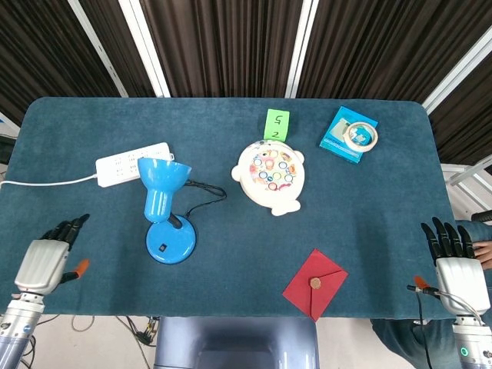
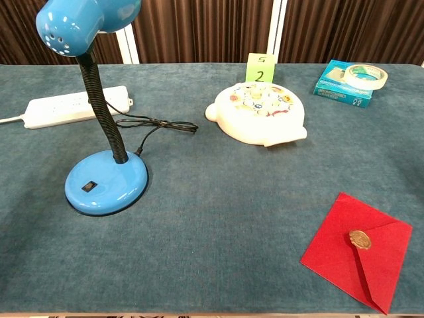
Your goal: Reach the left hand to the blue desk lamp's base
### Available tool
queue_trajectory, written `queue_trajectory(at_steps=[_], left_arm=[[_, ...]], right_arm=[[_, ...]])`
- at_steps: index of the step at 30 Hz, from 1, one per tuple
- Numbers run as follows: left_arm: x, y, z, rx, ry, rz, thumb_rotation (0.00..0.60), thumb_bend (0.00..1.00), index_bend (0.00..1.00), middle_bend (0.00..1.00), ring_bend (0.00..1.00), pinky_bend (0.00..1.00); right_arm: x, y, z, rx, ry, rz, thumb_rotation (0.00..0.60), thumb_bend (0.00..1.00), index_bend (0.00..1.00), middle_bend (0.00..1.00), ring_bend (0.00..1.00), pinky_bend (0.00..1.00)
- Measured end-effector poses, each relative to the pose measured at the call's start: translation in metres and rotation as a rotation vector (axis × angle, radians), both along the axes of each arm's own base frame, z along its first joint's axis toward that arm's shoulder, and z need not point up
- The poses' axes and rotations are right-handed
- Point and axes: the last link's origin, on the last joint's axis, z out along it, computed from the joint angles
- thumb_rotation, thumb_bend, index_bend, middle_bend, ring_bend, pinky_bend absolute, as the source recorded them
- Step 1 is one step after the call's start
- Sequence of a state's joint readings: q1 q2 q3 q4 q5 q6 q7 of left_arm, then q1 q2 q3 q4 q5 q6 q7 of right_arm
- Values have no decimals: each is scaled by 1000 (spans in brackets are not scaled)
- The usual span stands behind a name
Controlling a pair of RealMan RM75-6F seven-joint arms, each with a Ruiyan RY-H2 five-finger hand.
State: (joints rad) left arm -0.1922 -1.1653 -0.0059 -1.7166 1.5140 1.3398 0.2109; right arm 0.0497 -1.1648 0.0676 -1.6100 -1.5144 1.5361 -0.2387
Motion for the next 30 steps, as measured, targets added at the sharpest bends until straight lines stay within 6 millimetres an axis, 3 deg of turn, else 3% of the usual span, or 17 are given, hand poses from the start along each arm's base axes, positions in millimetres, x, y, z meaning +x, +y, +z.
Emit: queue_trajectory(at_steps=[9,19,30], left_arm=[[16,0,-59,-175,16,-142,600,529,76,569,592,834],[29,2,-104,-296,61,-158,600,584,96,636,640,866],[24,-3,-116,-310,82,-116,600,583,97,641,643,866]], right_arm=[[0,0,0,1,-2,0,600,133,74,18,40,0],[0,0,0,1,-3,-3,600,133,74,18,40,0],[-1,0,0,0,-1,-7,600,134,74,18,40,0]])
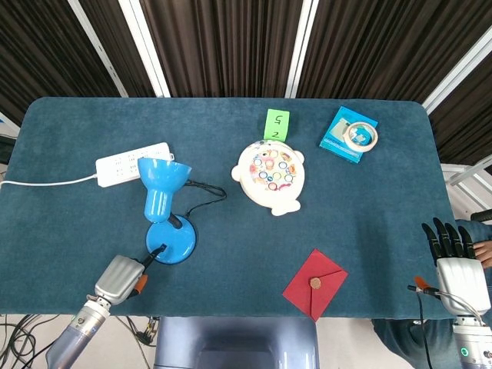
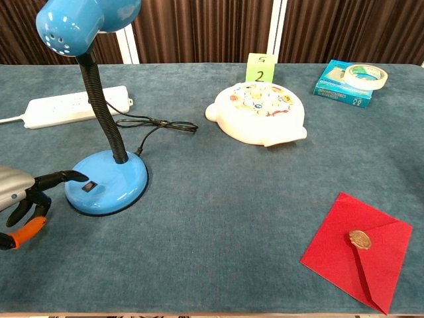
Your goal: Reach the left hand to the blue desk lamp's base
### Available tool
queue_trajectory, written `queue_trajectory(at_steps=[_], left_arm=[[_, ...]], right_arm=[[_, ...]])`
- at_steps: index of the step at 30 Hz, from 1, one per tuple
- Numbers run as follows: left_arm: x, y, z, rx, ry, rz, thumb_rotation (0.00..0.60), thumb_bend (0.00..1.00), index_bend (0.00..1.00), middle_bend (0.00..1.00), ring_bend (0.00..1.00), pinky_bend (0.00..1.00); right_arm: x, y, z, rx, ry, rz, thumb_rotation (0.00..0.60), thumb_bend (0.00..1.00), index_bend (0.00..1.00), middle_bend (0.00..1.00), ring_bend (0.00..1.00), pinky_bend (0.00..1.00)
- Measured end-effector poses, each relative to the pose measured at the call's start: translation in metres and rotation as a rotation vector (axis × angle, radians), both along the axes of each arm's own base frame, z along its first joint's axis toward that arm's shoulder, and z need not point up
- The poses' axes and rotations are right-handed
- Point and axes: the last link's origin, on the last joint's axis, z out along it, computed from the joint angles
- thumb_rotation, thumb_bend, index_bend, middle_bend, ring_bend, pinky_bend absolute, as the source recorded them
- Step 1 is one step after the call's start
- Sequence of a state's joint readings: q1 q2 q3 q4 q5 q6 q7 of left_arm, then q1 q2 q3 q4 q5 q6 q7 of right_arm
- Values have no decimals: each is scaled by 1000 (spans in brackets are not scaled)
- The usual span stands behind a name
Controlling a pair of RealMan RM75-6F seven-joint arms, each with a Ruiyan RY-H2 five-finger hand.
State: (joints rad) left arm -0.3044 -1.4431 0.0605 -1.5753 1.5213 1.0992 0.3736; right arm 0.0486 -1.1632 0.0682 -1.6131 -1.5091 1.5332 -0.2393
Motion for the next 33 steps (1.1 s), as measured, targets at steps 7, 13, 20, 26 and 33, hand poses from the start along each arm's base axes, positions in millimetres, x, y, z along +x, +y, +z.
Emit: queue_trajectory(at_steps=[7,13,20,26,33], left_arm=[[-4,0,-1,7,10,12,600,583,96,641,643,866],[-7,3,-3,-4,16,29,600,583,96,641,643,866],[-6,4,-3,4,17,26,600,582,96,641,643,866],[-5,5,-3,0,20,25,600,582,96,643,643,866],[-4,6,-4,-2,20,20,600,582,96,642,643,866]], right_arm=[[0,0,0,0,0,-4,600,134,74,18,40,0],[0,0,0,0,-1,-7,600,134,74,18,40,0],[-1,0,0,2,0,-11,600,134,74,18,40,0],[0,0,0,1,0,-10,600,134,74,18,40,0],[-1,0,0,1,0,-11,600,134,74,18,40,0]])
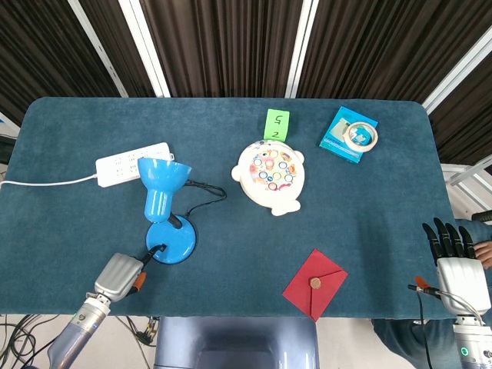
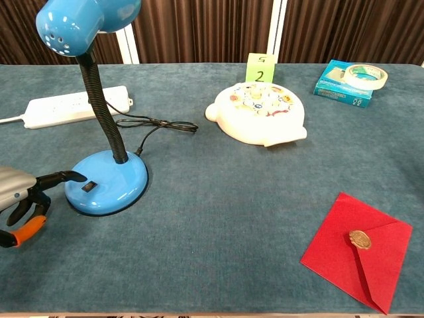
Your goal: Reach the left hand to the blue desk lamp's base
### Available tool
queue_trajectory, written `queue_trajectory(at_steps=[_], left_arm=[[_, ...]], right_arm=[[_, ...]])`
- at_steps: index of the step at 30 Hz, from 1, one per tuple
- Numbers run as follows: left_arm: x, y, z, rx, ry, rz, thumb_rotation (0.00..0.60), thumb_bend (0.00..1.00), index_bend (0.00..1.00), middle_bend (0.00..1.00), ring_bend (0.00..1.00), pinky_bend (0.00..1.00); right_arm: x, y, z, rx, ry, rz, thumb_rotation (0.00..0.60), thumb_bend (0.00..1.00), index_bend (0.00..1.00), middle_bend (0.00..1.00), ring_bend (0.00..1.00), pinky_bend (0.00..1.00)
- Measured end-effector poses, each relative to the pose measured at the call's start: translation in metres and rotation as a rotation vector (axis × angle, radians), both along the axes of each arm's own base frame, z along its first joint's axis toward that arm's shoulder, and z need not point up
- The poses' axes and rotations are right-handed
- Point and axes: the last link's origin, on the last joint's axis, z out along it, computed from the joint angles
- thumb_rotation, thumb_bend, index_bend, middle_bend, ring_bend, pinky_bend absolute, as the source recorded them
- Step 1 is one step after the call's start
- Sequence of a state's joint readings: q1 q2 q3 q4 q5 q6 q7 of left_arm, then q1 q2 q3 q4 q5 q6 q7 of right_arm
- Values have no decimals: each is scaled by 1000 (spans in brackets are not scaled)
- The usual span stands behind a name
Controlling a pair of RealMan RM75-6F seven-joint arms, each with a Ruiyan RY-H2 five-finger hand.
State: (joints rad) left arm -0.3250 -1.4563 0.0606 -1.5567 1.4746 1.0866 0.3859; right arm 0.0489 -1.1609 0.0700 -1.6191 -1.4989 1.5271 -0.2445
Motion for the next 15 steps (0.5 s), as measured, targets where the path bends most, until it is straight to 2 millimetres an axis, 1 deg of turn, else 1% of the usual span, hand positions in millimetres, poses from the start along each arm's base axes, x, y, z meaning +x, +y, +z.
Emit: queue_trajectory(at_steps=[15], left_arm=[[0,2,-5,-15,15,1,600,582,96,642,643,866]], right_arm=[[0,0,0,-1,-1,0,600,134,75,18,40,0]])
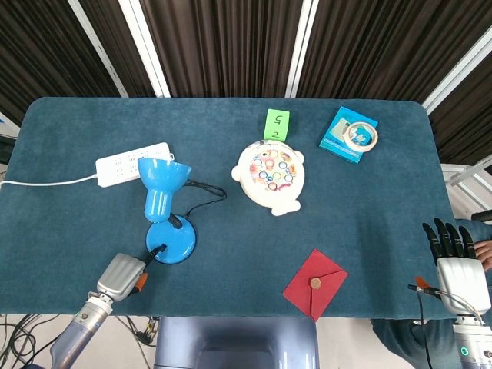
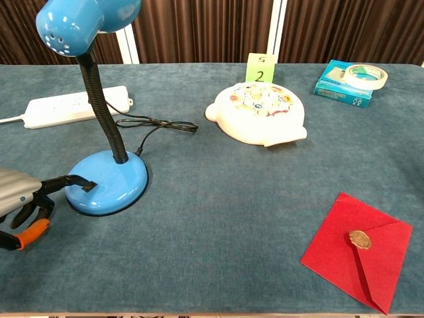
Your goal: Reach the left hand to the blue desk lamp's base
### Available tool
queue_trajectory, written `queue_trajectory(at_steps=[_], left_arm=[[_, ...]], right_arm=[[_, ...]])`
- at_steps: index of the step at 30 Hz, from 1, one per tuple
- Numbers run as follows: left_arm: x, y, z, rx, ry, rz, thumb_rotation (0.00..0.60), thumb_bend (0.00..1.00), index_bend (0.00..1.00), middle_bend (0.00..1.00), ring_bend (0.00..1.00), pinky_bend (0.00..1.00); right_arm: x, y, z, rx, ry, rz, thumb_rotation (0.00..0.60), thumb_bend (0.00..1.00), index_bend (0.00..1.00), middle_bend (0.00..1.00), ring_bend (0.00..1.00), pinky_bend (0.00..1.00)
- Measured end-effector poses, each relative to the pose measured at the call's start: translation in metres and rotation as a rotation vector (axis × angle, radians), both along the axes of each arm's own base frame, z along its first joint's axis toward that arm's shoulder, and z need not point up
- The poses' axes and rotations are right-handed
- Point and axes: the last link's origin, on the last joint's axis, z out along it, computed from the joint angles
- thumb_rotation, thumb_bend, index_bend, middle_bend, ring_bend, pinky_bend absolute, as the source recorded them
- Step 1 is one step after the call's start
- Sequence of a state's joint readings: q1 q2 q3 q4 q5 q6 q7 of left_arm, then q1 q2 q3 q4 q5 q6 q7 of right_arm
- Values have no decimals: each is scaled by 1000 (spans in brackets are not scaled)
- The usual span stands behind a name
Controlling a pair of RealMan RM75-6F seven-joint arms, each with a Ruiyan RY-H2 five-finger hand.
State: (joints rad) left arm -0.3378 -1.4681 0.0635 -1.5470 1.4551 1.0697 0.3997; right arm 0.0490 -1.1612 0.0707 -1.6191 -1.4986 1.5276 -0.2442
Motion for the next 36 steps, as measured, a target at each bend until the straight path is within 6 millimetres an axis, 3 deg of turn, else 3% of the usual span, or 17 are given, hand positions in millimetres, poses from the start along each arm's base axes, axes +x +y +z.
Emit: queue_trajectory(at_steps=[17,19,22,24,29,36], left_arm=[[-5,5,-5,-38,3,27,600,576,96,626,635,856],[-4,6,-3,-30,1,25,600,564,95,589,600,806],[-2,8,5,1,-7,16,600,506,95,468,469,608],[0,10,16,39,-21,8,600,419,94,371,336,439],[5,12,56,176,-72,-8,600,261,95,211,86,208],[-9,-10,126,322,-124,53,600,192,91,158,31,112]], right_arm=[[0,0,0,-1,0,2,600,134,74,18,40,0],[0,0,0,-1,0,2,600,134,74,18,40,0],[0,0,0,1,0,1,600,133,74,18,40,0],[0,0,0,1,0,1,600,133,74,17,40,0],[0,0,0,1,1,2,600,133,74,18,40,0],[0,1,0,-1,7,3,600,133,74,18,40,0]])
